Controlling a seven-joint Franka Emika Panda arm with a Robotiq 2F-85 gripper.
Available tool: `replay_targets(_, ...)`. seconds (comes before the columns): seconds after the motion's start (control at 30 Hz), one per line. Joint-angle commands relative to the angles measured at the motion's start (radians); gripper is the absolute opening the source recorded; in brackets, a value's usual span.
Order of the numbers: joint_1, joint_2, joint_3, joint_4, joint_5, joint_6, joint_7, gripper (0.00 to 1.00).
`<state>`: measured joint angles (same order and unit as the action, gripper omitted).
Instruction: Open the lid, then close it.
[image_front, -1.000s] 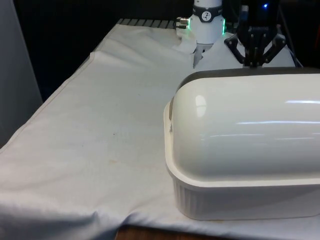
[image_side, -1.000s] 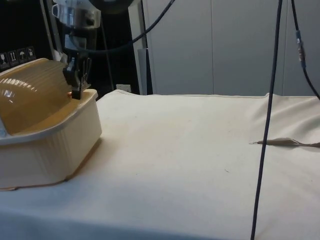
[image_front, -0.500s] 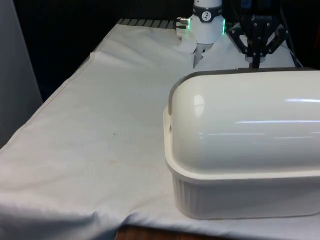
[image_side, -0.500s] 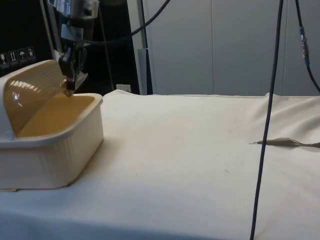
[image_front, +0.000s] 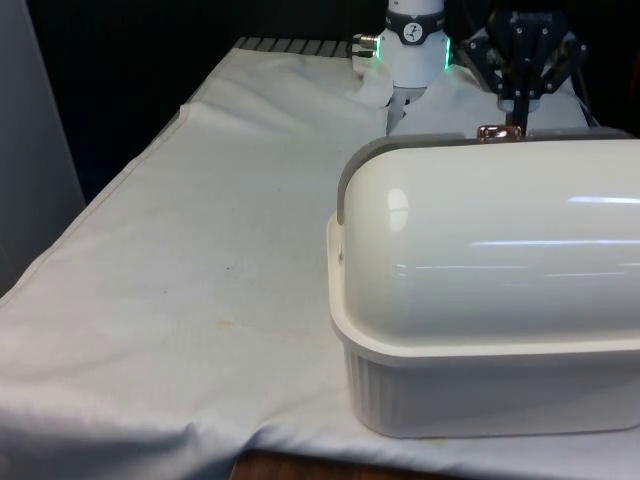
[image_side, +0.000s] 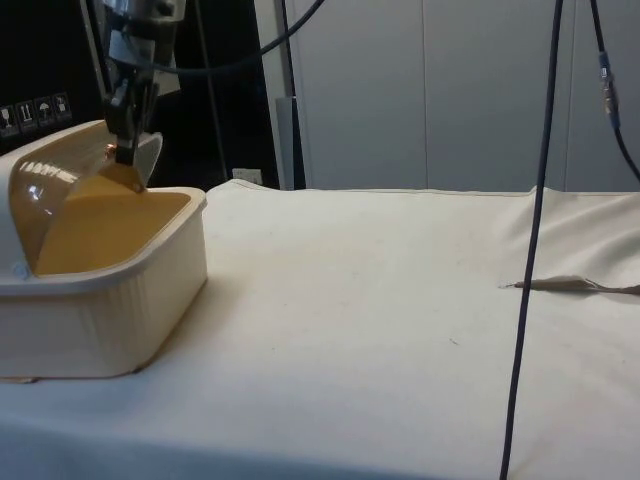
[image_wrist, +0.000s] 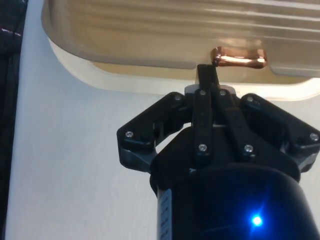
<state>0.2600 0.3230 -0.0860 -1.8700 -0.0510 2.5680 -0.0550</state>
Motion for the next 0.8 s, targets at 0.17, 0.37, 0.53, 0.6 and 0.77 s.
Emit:
replay_targets(0.17,0.0,0.005,-0.002,0.015,-0.005,0.021,-0.005,0.0)
replay_targets(0.37,-0.001,0.016,-0.002,0.035,-0.004,0.041,-0.01,0.0)
replay_targets(0.53,-0.003,0.027,-0.002,0.052,-0.003,0.057,-0.015,0.0)
replay_targets(0.6,-0.003,0.034,-0.003,0.062,-0.003,0.062,-0.017,0.0)
replay_targets(0.77,-0.005,0.054,-0.003,0.089,-0.002,0.07,-0.017,0.0)
